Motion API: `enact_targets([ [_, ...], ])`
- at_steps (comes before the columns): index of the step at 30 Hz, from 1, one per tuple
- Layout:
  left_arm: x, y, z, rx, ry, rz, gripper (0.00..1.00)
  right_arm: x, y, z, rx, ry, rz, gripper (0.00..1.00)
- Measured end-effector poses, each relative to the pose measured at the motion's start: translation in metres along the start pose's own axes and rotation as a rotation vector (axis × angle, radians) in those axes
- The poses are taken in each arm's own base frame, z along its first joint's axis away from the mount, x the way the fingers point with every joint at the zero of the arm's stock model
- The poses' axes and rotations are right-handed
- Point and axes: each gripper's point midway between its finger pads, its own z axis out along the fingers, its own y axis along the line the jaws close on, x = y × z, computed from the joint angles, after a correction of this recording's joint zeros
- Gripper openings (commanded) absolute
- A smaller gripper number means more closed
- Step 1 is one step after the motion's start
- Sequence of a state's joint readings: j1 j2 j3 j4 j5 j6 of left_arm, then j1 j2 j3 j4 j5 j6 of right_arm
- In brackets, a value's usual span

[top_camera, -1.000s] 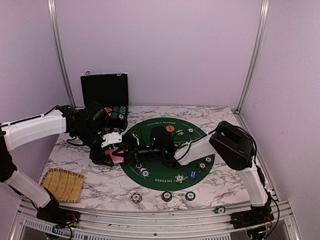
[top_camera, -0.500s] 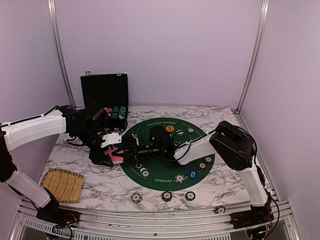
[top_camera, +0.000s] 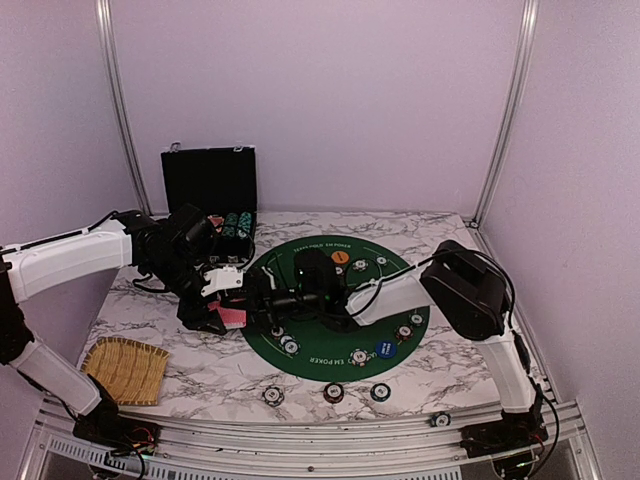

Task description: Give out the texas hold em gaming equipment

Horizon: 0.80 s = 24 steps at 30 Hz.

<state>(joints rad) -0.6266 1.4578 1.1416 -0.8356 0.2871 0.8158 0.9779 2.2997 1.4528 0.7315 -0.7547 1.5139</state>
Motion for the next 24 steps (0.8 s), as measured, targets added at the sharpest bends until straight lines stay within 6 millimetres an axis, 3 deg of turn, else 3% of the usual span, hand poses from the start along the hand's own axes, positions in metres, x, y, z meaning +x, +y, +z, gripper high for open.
enact_targets([
  [6,0.001,0.001,0.000,-0.006,0.006,0.000,0.43,0.000,0.008,0.003,-0.008,0.006,-0.015,0.51],
  [15,0.002,0.001,0.000,-0.008,0.011,-0.001,0.43,0.005,-0.009,0.001,0.032,0.012,-0.001,0.48],
  [24,0.004,0.001,0.001,-0.005,0.021,-0.004,0.42,0.004,-0.007,-0.008,0.065,0.005,-0.035,0.41],
])
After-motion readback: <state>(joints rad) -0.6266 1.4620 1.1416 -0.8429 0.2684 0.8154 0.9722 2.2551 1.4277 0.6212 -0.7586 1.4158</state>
